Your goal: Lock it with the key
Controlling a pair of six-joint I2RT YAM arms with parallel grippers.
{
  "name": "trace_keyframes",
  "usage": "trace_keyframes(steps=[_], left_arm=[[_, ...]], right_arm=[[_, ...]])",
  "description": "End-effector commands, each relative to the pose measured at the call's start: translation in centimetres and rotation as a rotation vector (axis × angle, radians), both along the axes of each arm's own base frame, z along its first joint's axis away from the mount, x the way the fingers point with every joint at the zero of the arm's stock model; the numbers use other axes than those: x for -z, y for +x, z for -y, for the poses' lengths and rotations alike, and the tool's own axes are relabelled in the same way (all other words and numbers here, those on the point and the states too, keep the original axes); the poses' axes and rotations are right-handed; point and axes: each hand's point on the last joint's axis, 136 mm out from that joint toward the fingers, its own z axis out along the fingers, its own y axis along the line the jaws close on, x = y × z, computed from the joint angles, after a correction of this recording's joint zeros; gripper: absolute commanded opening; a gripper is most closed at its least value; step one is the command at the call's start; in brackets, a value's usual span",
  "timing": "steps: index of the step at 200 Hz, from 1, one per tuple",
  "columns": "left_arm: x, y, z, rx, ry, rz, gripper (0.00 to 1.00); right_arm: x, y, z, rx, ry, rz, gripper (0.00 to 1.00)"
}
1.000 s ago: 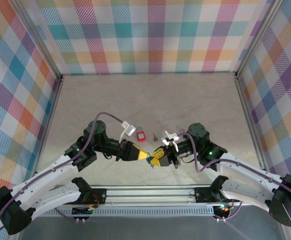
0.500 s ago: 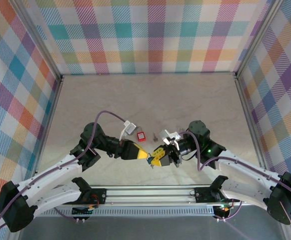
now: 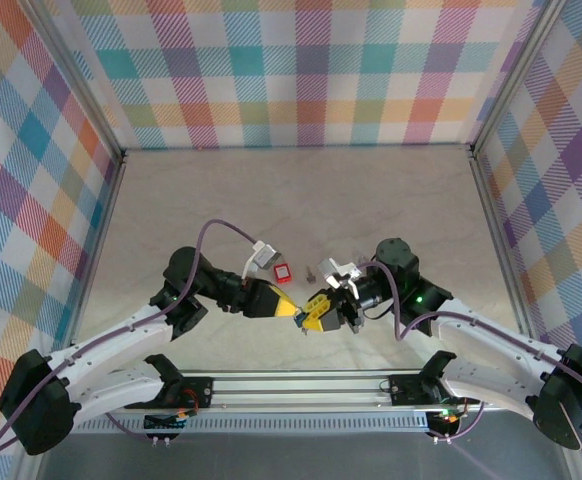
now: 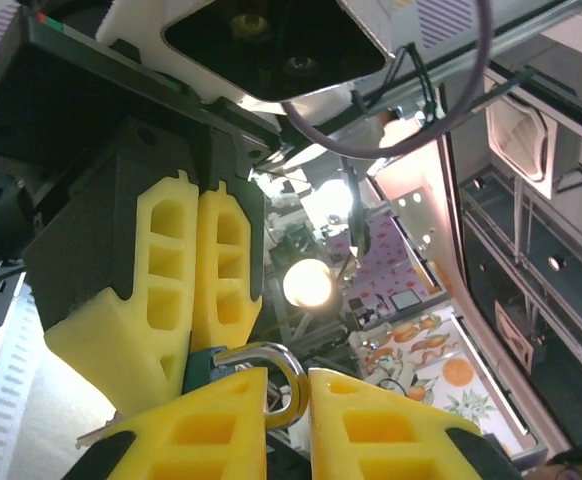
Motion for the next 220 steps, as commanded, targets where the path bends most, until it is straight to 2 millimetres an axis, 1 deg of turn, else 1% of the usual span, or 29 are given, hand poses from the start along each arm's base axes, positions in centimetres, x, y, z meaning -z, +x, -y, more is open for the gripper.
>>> trace_keyframes(steps=[1, 9, 19, 23, 24, 39, 63, 73, 85, 102, 120, 138, 149, 156, 165, 176, 188, 197, 220], left_arm=[[-0.8, -1.9, -1.0, 0.044, 0.019, 0.176, 0.24], [0.0, -2.0, -1.4, 0.021, 0.075, 0.213, 0.26], [0.6, -1.9, -1.8, -0.006, 0.125, 0.263, 0.35], [0.5, -1.8, -1.9, -0.018, 0.13, 0.288, 0.38], [0.7, -1.8, -2.0, -0.018, 0.143, 0.281, 0.38], [1.8, -1.6, -2.4, -0.041, 0.223, 0.299, 0.39], [3.0, -1.8, -2.8, -0.028, 0.284, 0.286, 0.4], [3.6, -1.5, -2.9, -0.04, 0.316, 0.288, 0.4], [4.4, -1.1, -3.0, -0.062, 0.353, 0.296, 0.42], [4.5, -0.7, -2.9, -0.078, 0.368, 0.301, 0.42], [4.6, -0.3, -2.8, -0.091, 0.389, 0.308, 0.46], [4.4, -0.2, -2.7, -0.088, 0.384, 0.31, 0.4], [4.2, 0.1, -2.7, -0.104, 0.391, 0.323, 0.4], [4.2, 0.4, -2.8, -0.122, 0.398, 0.338, 0.42], [4.2, 1.2, -3.1, -0.174, 0.43, 0.365, 0.46], [4.5, 3.0, -3.8, -0.28, 0.513, 0.407, 0.48], [4.4, 3.8, -4.2, -0.332, 0.548, 0.431, 0.5], [4.4, 4.8, -4.7, -0.395, 0.584, 0.439, 0.53], [4.1, 5.4, -4.9, -0.44, 0.592, 0.427, 0.54]], right_arm=[[3.3, 4.0, -0.8, 0.214, -0.149, -0.059, 0.0], [3.4, 4.1, -0.8, 0.221, -0.156, -0.064, 0.0], [3.6, 4.3, -0.8, 0.234, -0.166, -0.066, 0.0], [3.6, 4.4, -0.8, 0.239, -0.17, -0.068, 0.0], [3.6, 4.4, -0.8, 0.24, -0.17, -0.067, 0.0], [3.6, 4.4, -0.6, 0.251, -0.181, -0.061, 0.0], [2.7, 4.2, -0.4, 0.26, -0.155, -0.05, 0.0], [2.3, 4.0, -0.3, 0.25, -0.144, -0.044, 0.0], [2.2, 3.9, -0.3, 0.244, -0.143, -0.046, 0.0], [2.4, 3.7, -0.3, 0.23, -0.143, -0.055, 0.0], [2.5, 3.4, -0.3, 0.217, -0.138, -0.064, 0.0], [2.4, 3.3, -0.3, 0.208, -0.134, -0.065, 0.0], [2.5, 3.3, -0.4, 0.202, -0.138, -0.07, 0.0], [2.5, 3.2, -0.4, 0.196, -0.137, -0.071, 0.0], [2.6, 3.2, -0.4, 0.196, -0.137, -0.07, 0.0], [2.8, 3.3, -0.4, 0.199, -0.143, -0.073, 0.0], [2.9, 3.3, -0.5, 0.198, -0.147, -0.076, 0.0], [3.0, 3.3, -0.5, 0.197, -0.148, -0.078, 0.0], [2.9, 3.2, -0.5, 0.19, -0.145, -0.079, 0.0]])
